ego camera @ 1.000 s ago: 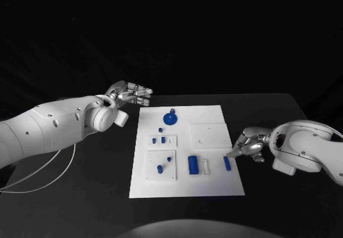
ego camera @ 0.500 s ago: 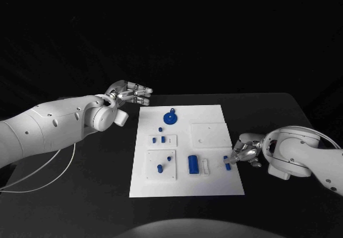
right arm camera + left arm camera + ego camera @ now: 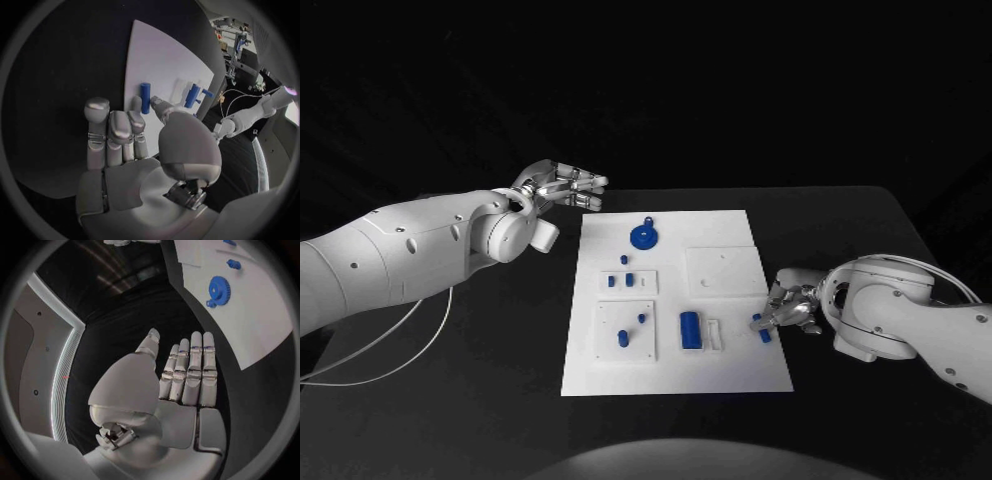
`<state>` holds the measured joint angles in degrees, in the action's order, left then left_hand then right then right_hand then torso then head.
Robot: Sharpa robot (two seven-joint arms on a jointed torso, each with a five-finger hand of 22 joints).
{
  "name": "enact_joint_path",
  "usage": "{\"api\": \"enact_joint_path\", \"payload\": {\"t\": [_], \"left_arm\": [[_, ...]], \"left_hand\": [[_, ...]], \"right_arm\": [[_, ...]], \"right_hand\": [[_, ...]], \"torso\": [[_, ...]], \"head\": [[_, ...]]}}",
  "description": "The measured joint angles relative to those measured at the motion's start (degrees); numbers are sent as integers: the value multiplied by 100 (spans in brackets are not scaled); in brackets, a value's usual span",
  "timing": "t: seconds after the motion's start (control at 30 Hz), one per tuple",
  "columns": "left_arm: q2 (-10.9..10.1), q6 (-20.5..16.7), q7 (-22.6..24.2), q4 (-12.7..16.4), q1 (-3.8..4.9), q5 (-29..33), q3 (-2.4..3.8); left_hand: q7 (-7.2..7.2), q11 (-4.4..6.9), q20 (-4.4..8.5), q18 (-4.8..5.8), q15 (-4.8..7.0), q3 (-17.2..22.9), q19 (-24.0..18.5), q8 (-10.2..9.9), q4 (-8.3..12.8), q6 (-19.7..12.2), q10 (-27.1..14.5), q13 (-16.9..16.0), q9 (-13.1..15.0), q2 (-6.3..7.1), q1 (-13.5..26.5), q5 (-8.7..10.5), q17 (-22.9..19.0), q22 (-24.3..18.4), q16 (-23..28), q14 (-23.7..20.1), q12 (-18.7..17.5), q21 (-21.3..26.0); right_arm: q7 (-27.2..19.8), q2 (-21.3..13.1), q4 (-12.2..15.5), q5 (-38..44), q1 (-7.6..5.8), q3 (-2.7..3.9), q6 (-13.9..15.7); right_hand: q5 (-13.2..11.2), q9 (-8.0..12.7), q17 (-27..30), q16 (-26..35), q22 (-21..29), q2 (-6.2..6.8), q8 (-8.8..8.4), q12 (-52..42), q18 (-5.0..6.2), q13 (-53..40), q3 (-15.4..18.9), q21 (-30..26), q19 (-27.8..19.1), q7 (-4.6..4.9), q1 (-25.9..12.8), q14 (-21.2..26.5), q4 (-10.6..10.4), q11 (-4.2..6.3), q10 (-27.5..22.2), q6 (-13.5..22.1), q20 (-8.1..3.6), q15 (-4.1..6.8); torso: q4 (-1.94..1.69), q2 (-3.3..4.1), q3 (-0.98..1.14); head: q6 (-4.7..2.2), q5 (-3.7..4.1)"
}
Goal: Assemble the parts on the task board
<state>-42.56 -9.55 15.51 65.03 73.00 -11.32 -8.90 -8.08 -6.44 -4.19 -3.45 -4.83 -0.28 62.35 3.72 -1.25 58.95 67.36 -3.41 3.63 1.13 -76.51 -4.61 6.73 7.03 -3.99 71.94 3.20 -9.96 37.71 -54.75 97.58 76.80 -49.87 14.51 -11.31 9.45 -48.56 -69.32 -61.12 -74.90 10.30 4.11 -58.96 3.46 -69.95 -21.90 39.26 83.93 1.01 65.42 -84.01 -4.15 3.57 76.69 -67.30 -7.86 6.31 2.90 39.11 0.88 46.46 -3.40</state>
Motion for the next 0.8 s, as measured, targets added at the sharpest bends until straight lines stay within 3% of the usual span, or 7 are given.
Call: {"api": "enact_joint_path", "payload": {"t": [0.07,0.3,0.5,0.63,0.8], "left_arm": [[-1,0,0,0,0,0,0],[-3,2,-1,-2,0,0,0],[-11,2,-2,-2,0,0,0],[-16,2,-2,0,0,0,0],[-19,2,-3,1,0,0,0]], "left_hand": [[0,0,0,0,0,0,0,0,0,0,0,0,0,0,0,0,0,0,0,0,0,0],[0,0,0,0,0,0,0,0,0,0,0,0,0,0,0,0,0,0,0,0,0,0],[0,0,0,0,0,0,0,0,0,0,0,0,0,0,0,0,4,0,0,0,0,0],[0,0,0,0,0,0,0,0,0,0,0,0,0,0,0,0,4,0,0,0,0,0],[0,0,0,0,0,0,0,0,0,0,0,0,0,0,0,0,4,1,0,0,0,0]], "right_arm": [[6,0,36,55,-9,-32,-1],[11,13,116,167,-27,-106,-14],[12,22,127,203,-35,-127,-12],[21,23,128,183,-36,-134,25],[32,23,148,23,-27,-149,147]], "right_hand": [[296,-31,0,0,0,-14,0,0,0,-1,-10,0,0,0,-6,0,284,0,0,0,0,0],[1041,-138,0,0,0,-123,0,0,1,-1,-49,0,0,0,-115,0,803,-11,-10,0,0,0],[1773,-176,-6,0,0,-195,0,0,0,3,39,0,0,-16,-185,0,903,-16,-7,-16,0,0],[2301,-256,-6,0,0,-336,0,25,0,31,156,0,0,-6,-326,1,1020,-5,-27,-5,0,0],[2586,-260,-6,0,0,-469,0,43,0,47,153,35,0,12,-459,1,1017,-20,-42,13,0,-1]], "torso": [[0,-1,-1],[0,-2,-2],[-2,-2,-2],[-2,-2,-1],[-1,-2,2]], "head": [[4,-1],[16,9],[24,10],[25,8],[25,-13]]}}
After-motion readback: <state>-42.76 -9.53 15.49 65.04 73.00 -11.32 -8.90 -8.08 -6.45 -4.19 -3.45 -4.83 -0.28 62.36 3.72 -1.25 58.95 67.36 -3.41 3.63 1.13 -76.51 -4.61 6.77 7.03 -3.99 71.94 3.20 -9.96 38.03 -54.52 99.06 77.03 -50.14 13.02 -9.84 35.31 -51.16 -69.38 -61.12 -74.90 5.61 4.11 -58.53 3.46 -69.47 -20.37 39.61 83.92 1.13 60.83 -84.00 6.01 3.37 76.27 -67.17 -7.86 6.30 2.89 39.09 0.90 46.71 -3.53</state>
